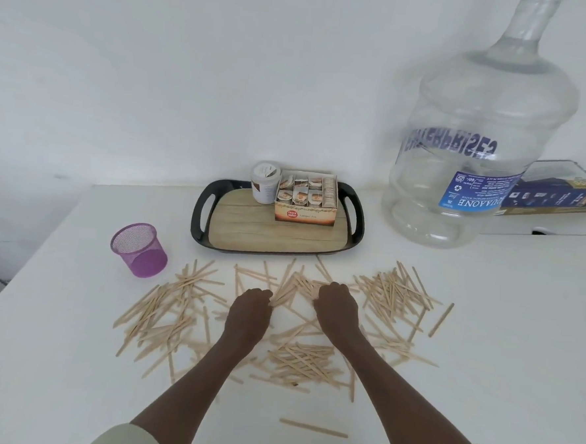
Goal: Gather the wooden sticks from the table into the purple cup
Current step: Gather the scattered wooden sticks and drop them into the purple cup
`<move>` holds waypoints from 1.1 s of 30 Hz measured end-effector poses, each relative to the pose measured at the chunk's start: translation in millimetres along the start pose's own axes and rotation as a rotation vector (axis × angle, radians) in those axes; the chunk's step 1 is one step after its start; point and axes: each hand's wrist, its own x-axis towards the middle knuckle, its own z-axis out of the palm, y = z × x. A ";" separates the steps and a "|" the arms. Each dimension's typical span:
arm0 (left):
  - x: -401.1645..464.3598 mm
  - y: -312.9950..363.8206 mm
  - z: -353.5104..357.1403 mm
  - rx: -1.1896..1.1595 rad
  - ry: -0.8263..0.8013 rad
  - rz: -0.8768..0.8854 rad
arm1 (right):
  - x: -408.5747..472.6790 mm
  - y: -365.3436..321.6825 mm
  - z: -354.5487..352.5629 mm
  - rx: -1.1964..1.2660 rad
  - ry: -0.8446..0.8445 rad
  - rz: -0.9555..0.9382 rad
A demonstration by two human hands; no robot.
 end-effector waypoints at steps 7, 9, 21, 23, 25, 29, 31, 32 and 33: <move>1.9 0.0 -9.3 -0.138 -0.032 -0.022 | -1.5 0.2 -10.3 0.089 0.040 0.102; 4.0 3.6 -15.8 -0.228 -0.047 -0.055 | -0.9 1.0 -11.9 0.128 0.042 0.136; -13.7 58.9 -27.9 -0.877 0.058 -0.317 | 2.5 -44.8 -39.1 1.251 -0.053 0.510; -12.8 64.3 -27.1 -0.803 0.101 -0.222 | 2.2 -53.1 -38.3 1.348 -0.005 0.577; -12.0 64.8 -25.3 -0.682 0.135 -0.131 | 1.3 -60.5 -37.7 1.471 0.015 0.631; -11.8 61.1 -27.5 -0.549 0.170 0.011 | 0.1 -66.8 -37.8 1.631 -0.006 0.688; -14.1 61.4 -32.9 -0.565 0.187 0.037 | 0.1 -64.7 -42.7 1.634 0.013 0.689; -14.6 61.9 -35.8 -0.601 0.204 0.000 | -0.2 -63.0 -47.1 1.628 0.021 0.677; -15.3 63.4 -41.1 -0.632 0.235 -0.070 | -1.0 -61.7 -52.5 1.623 0.024 0.650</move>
